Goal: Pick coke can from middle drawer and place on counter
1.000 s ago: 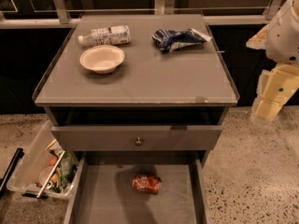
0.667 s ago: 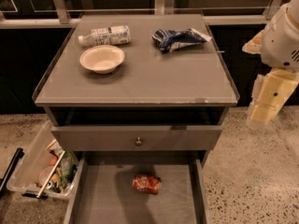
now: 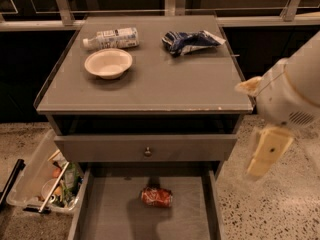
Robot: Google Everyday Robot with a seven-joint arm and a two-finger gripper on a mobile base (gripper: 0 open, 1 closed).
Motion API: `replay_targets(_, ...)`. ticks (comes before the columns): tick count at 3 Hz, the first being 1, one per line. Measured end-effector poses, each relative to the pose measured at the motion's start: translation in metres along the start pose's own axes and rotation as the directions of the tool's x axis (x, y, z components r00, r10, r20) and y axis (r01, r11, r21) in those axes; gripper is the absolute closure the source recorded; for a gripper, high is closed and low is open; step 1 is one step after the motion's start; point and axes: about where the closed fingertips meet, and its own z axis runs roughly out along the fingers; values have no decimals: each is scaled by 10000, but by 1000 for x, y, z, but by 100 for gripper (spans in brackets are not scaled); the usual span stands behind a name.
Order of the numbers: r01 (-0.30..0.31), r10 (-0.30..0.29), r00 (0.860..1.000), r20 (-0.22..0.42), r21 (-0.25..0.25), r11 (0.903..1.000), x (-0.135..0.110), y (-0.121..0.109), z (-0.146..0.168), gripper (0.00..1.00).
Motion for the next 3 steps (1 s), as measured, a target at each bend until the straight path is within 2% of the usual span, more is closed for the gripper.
replay_targets(1, 546, -572, 9938, 949, 300, 9981, -4, 32, 35, 0)
replay_targets(2, 520, -585, 9902, 1265, 544, 9972, -4, 44, 85, 0)
replay_targets(3, 460, -578, 9900, 1283, 929, 9946, -4, 36, 89, 0)
